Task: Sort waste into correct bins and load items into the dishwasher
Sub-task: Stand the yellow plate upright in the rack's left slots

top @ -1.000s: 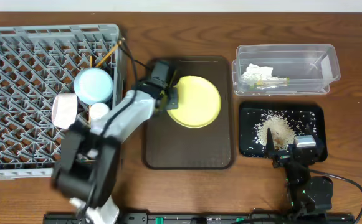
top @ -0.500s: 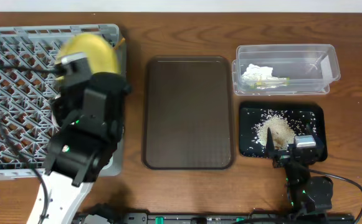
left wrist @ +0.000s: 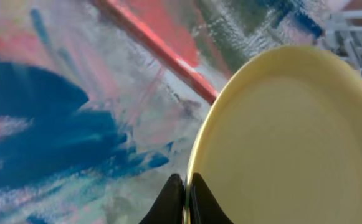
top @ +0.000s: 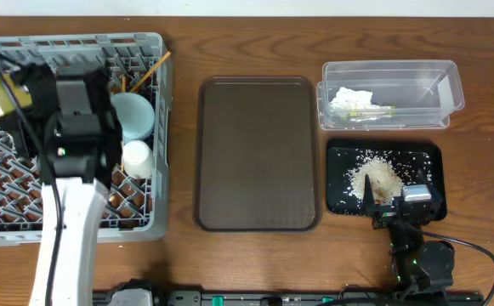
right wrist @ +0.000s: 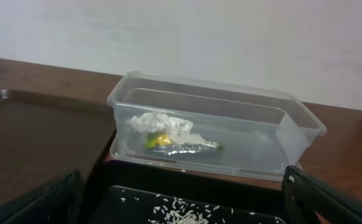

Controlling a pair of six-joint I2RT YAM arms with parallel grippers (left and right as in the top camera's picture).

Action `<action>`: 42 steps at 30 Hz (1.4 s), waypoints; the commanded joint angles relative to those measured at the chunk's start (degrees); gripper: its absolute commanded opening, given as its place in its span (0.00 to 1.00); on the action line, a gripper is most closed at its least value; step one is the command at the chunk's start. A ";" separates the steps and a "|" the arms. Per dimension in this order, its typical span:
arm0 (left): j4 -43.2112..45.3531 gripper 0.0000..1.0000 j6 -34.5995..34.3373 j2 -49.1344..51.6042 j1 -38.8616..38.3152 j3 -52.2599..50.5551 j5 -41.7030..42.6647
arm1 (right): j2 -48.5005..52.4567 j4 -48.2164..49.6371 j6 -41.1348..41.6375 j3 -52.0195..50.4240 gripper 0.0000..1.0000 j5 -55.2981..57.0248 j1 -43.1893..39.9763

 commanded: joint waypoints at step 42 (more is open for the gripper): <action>31.32 0.06 37.73 24.22 9.49 0.55 27.98 | -0.31 -0.04 -0.39 -0.15 0.99 0.17 -0.37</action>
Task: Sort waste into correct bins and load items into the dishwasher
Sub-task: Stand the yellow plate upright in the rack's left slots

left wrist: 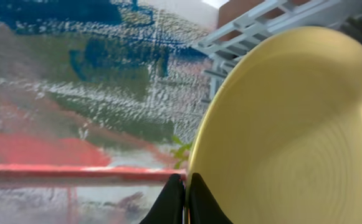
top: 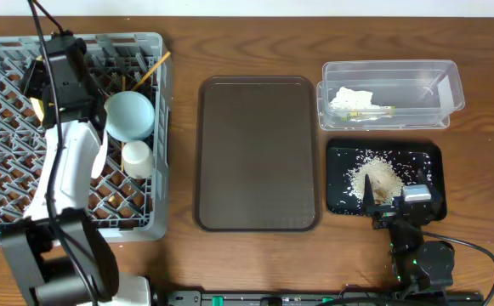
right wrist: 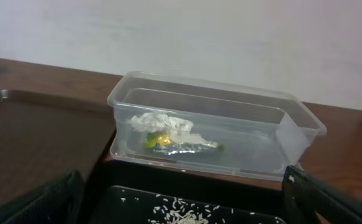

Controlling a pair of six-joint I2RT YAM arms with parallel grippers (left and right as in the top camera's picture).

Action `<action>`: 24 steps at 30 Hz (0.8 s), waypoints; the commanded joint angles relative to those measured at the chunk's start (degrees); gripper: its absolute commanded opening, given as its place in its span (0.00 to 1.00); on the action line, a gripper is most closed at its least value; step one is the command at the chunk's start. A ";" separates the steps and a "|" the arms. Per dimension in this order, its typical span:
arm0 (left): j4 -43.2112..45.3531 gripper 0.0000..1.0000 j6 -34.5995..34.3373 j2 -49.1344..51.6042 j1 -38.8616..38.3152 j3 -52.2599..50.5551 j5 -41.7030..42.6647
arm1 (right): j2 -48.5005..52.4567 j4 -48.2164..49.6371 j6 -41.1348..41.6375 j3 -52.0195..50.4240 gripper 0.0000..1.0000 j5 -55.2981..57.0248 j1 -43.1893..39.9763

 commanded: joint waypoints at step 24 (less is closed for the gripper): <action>-26.58 0.88 -29.53 -23.87 -23.41 0.52 6.29 | -0.31 -0.07 -0.39 -0.13 0.99 0.17 -0.37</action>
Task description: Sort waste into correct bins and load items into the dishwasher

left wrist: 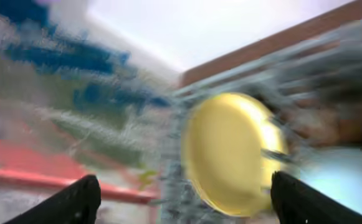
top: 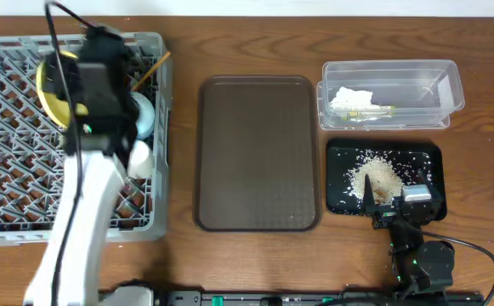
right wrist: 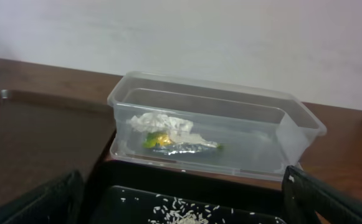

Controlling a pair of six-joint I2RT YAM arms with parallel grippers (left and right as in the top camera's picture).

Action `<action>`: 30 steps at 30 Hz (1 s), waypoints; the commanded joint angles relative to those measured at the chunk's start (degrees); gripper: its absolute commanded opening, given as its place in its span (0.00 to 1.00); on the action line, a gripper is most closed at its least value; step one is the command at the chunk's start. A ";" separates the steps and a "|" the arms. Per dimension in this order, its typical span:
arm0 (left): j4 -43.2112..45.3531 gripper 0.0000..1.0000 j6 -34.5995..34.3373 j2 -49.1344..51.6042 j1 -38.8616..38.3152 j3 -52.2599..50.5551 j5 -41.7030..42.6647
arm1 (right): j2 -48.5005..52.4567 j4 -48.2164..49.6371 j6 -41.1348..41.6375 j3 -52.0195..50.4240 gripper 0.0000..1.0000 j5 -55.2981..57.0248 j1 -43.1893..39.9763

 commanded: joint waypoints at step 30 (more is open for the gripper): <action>-30.71 0.96 -39.74 -40.70 -17.92 -3.65 27.36 | -0.31 -0.11 -0.39 -0.15 0.99 0.17 -0.37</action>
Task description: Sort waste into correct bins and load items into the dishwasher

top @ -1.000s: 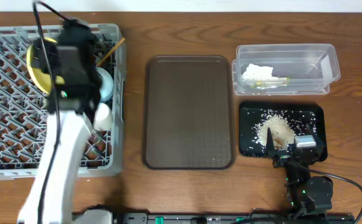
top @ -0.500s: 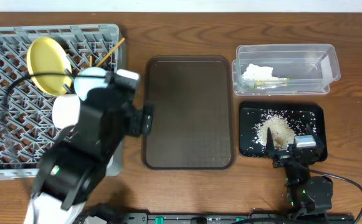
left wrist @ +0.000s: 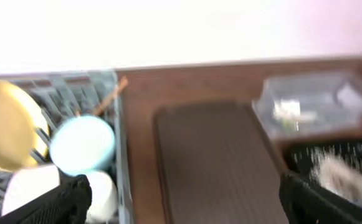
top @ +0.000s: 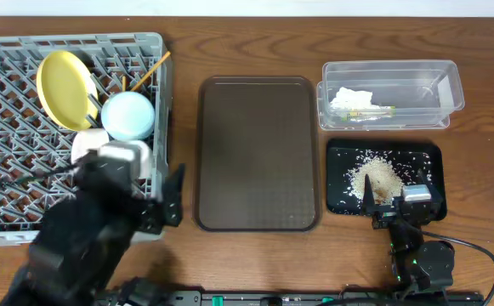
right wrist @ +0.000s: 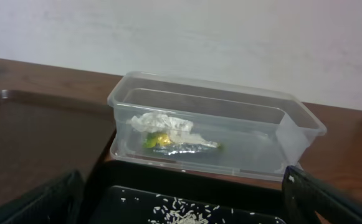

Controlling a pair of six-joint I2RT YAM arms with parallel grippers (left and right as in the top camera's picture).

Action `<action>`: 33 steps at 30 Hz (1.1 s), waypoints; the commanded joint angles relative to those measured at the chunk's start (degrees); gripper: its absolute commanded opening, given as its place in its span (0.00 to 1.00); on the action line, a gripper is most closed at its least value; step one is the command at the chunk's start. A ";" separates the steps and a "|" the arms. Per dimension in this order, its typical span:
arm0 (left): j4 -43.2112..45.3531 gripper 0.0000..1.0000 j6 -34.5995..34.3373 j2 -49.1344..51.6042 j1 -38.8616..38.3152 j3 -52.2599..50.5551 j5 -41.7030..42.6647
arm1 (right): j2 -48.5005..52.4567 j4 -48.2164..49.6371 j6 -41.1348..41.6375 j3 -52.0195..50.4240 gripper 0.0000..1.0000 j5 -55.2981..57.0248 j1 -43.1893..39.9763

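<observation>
The yellow plate (top: 63, 87) stands on edge in the back of the grey dish rack (top: 8, 183), next to a light blue bowl (top: 128, 116) and a white cup (left wrist: 103, 194). My left gripper (left wrist: 181, 214) is open and holds nothing. It hangs low by the rack's front right corner, and its arm (top: 93, 234) is blurred. My right gripper (right wrist: 184, 214) is open over the black tray (top: 342, 160) of spilled rice (top: 381, 177). It too holds nothing.
A brown serving tray (top: 258, 153) lies in the middle of the table. The clear bin (top: 389, 92) at the back right holds crumpled paper (right wrist: 162, 123) and a foil wrapper. Chopsticks (top: 150, 71) lean in the rack's back right corner.
My left arm was at the back of the rack, open just off the plate. It is now at the table's front beside the rack. The plate stays in the rack. The right arm is still.
My left gripper was shut on the yellow plate over the rack's left side, then still shut on it at the rack's back. Then it was open with the plate standing in the rack. Now the arm is back at the front, empty.
</observation>
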 commanded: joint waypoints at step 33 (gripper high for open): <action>42.49 0.97 -0.33 -36.17 15.58 -64.04 5.38 | -0.31 -0.07 -0.39 -0.13 0.99 0.17 -0.37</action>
